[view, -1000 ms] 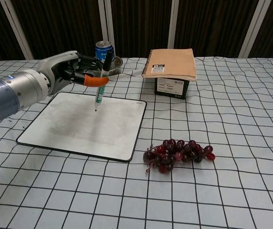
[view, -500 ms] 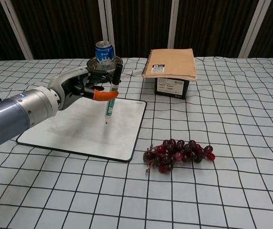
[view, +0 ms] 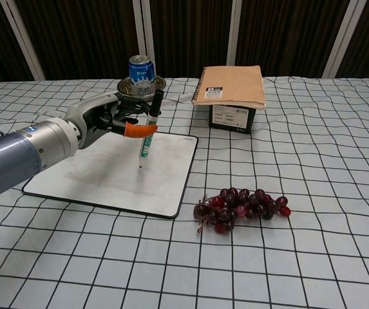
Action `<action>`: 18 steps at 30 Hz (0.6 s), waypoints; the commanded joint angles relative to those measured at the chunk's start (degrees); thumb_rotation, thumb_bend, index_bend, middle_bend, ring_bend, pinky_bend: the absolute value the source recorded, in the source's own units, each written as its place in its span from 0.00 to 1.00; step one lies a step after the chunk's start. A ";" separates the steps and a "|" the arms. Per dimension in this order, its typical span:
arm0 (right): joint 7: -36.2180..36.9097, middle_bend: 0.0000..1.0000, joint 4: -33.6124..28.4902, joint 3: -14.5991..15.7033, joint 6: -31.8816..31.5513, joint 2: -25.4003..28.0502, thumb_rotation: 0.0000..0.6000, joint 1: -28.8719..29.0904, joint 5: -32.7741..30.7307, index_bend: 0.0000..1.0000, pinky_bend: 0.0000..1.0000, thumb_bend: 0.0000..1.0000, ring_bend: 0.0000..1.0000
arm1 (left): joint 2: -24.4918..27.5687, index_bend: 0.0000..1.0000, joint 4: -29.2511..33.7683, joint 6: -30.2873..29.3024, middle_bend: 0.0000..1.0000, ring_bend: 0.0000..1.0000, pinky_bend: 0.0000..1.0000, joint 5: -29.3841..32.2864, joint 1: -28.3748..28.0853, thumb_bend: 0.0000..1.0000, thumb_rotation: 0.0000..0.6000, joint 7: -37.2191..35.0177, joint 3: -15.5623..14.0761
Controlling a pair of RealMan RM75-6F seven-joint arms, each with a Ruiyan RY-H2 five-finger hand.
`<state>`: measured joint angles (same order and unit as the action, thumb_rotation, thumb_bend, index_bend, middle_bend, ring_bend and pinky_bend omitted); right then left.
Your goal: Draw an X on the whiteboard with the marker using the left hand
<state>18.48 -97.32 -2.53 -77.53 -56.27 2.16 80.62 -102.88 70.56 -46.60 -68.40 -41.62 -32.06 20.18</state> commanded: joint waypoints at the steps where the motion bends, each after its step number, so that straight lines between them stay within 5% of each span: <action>1: -0.06 0.00 0.02 0.04 0.03 0.03 1.00 0.00 0.04 0.00 0.00 0.35 0.00 | -0.20 0.72 -0.60 0.27 0.19 0.00 0.00 0.00 -0.30 0.55 1.00 -0.18 0.01; 18: -0.45 0.00 0.03 0.07 0.66 0.02 1.00 0.10 -0.55 0.00 0.00 0.35 0.00 | 0.05 0.72 -9.37 2.43 0.19 0.00 0.00 -2.80 -2.67 0.55 1.00 -2.68 -0.80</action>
<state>18.04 -97.28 -2.46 -76.87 -56.24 2.25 80.08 -103.14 62.50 -44.47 -70.60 -43.86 -34.32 19.52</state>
